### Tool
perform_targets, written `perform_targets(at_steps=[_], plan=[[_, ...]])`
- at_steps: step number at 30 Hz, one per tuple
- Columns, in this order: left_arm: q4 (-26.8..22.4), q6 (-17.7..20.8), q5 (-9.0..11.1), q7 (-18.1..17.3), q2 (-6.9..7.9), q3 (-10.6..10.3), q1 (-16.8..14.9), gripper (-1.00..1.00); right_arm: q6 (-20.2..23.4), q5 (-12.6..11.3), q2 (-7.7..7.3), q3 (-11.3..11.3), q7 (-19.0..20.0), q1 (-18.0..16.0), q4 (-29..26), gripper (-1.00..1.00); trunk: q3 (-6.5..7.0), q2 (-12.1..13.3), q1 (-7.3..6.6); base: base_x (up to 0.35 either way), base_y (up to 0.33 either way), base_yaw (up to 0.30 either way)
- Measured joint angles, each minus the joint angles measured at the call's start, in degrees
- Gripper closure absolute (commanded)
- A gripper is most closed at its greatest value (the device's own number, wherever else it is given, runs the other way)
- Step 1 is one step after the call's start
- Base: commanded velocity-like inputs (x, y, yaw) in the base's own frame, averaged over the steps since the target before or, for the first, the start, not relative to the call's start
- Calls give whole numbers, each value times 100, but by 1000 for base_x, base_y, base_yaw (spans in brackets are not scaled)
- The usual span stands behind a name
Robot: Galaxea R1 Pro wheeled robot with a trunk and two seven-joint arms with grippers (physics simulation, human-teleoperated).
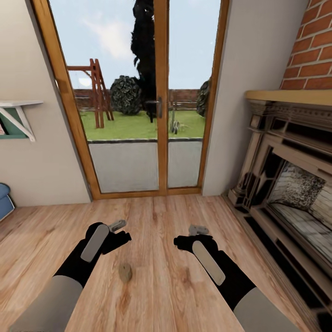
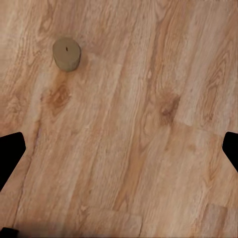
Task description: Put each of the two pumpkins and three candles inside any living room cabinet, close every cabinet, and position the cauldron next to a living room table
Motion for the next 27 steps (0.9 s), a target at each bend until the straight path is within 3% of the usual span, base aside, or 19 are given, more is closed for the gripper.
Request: perform_targets(at_steps=[5, 7, 10, 12, 15, 17, 19, 20, 22, 24, 27], plan=[[182, -133, -4, 0, 0, -8, -20, -100, -29, -40, -22, -52, 70, 0, -58, -100, 0, 0, 0, 335, 13, 0], [464, -150, -14, 0, 7, -12, -20, -100, -146, -65, -29, -56, 139, 0, -198, -100, 0, 0, 0, 337, 2, 0], [1139, -195, -20, -5, 10, -42, -21, -100, -257, -91, -33, -52, 158, 2, -967, -100, 0, -1, 0, 337, 2, 0], [1299, -311, -36, -6, 15, -79, -5, -100, -250, -102, -41, -49, 147, 30, -1519, -100, 0, 0, 0, 337, 39, 0], [1782, -723, -102, -37, 62, -122, 30, -100, -226, -109, -50, -47, 131, 47, -2150, -100, 0, 0, 0, 337, 76, 0], [2149, -1048, -285, -328, 110, -201, 36, -100, -216, -111, -52, -48, 127, 51, -2356, -100, 0, 0, 0, 338, 87, 0], [2522, -1371, -604, -910, 154, -292, 38, -100, -212, -111, -55, -49, 125, 52, -2448, -100, 0, 0, 0, 338, 84, 0], [2787, -1556, -854, -1404, 192, -328, 39, -100, -211, -112, -54, -45, 125, 53, -2481, -100, 0, 0, 0, 337, 81, 0], [2980, -1669, -1065, -1812, 216, -349, 38, -100, -210, -111, -55, -43, 125, 54, -2510, -100, 0, 0, 0, 337, 77, 0], [3095, -1765, -1233, -2095, 239, -363, 38, -100, -207, -112, -59, -41, 124, 62, -2614, -100, 0, 0, 0, 337, 74, 0], [3154, -1880, -1331, -2241, 262, -373, 38, -100, -202, -83, -58, -28, 120, 68, -2701, -100, 0, 0, 0, 337, 75, 0]])
